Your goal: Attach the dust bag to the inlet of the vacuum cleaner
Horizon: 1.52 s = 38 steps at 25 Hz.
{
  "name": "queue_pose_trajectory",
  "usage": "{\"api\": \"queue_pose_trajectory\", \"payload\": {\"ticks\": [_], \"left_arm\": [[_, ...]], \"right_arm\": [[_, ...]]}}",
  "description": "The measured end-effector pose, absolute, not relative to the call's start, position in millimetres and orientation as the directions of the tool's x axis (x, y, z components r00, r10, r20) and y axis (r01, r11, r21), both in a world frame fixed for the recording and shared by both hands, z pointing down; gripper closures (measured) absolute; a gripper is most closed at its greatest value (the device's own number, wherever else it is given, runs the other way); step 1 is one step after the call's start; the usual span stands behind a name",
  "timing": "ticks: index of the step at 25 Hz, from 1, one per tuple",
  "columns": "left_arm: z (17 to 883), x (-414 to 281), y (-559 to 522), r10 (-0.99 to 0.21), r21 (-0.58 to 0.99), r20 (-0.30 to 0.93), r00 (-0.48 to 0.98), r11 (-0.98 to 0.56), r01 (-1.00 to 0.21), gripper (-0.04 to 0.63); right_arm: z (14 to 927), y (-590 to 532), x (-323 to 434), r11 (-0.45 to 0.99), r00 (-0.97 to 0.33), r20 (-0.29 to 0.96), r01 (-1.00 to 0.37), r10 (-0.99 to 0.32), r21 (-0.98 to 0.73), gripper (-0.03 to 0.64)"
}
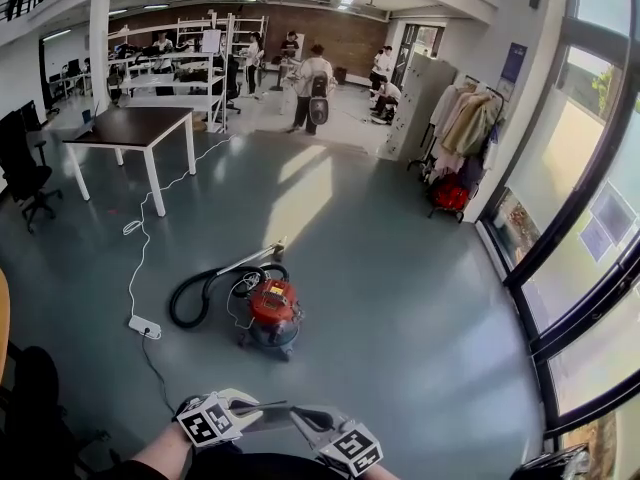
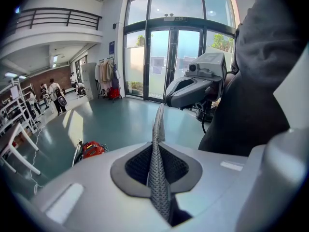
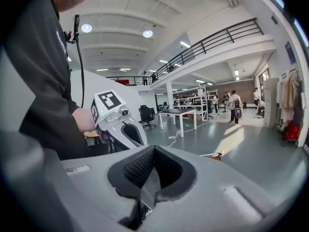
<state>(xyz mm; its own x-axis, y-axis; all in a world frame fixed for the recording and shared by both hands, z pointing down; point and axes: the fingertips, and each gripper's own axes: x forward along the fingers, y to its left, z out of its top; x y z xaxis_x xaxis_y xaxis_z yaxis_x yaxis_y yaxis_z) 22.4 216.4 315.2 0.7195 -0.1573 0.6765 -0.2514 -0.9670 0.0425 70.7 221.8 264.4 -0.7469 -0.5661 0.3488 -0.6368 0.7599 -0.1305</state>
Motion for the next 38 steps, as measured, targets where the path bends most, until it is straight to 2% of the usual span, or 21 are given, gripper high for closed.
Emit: {"api": "queue_pose_trajectory", "payload": {"ticks": [23, 30, 38], "left_arm": [[324.7, -106.3, 88.0, -0.069, 0.041, 0.668, 0.741, -0.991, -0.129, 0.552], [330.3, -106.0, 77.1, -0.069, 0.054, 0.672, 0.737, -0.989, -0.141, 0.552], [331.5, -70.6, 66.5, -0.101, 0.051, 0.685, 0.722, -0.981, -0.185, 0.552]], "right_arm": [[254.9, 95.4, -49.5, 0.644, -0.627, 0.400, -0.757, -0.669, -0.109, 0.623], [258.8, 84.3, -46.3, 0.642, -0.632, 0.396, -0.756, -0.666, -0.126, 0.623], [266.4, 68.5, -7.6, 0.671, -0.676, 0.377, -0.723, -0.634, -0.168, 0.623]]}}
